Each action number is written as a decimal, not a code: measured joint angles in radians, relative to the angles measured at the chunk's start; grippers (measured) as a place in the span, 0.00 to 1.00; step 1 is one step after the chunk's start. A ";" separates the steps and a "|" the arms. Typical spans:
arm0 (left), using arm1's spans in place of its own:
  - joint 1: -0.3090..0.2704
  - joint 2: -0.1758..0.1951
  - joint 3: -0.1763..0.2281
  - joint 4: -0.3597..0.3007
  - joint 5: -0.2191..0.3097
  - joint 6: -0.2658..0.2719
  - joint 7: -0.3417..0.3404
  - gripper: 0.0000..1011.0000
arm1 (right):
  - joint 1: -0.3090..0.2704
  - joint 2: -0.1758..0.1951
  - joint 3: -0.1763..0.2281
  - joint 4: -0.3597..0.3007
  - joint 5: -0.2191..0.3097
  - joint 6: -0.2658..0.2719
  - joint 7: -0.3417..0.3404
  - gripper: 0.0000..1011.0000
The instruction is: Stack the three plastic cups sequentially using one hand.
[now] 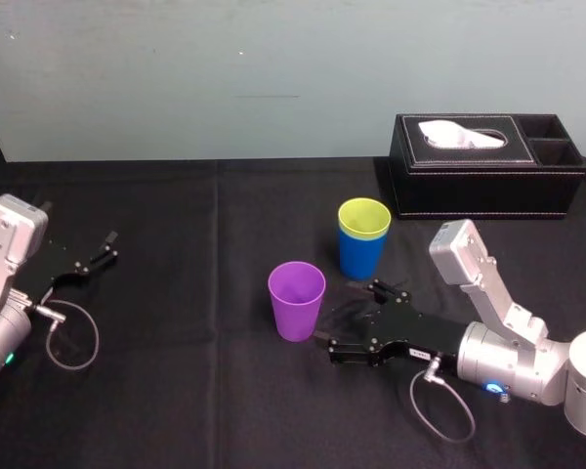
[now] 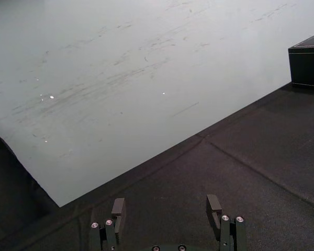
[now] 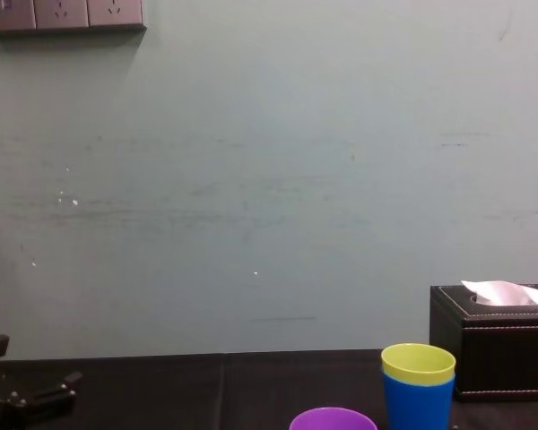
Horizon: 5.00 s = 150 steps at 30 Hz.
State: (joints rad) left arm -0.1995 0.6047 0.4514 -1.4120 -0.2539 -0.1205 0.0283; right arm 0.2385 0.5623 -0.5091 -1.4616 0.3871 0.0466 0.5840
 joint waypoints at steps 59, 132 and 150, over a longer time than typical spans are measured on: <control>0.000 0.000 0.000 0.000 0.000 0.000 0.000 1.00 | 0.123 -0.110 -0.056 0.120 -0.044 0.047 0.015 0.90; 0.000 0.000 0.000 0.000 0.000 0.000 0.000 1.00 | 0.129 -0.007 0.119 -0.116 0.034 0.255 -0.177 0.70; 0.000 0.000 0.000 0.000 0.000 0.000 0.000 1.00 | 0.156 -0.040 0.119 -0.041 0.003 0.242 -0.167 0.70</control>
State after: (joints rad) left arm -0.1995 0.6047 0.4514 -1.4120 -0.2539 -0.1206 0.0283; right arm 0.3947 0.5225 -0.3897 -1.5028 0.3904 0.2881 0.4167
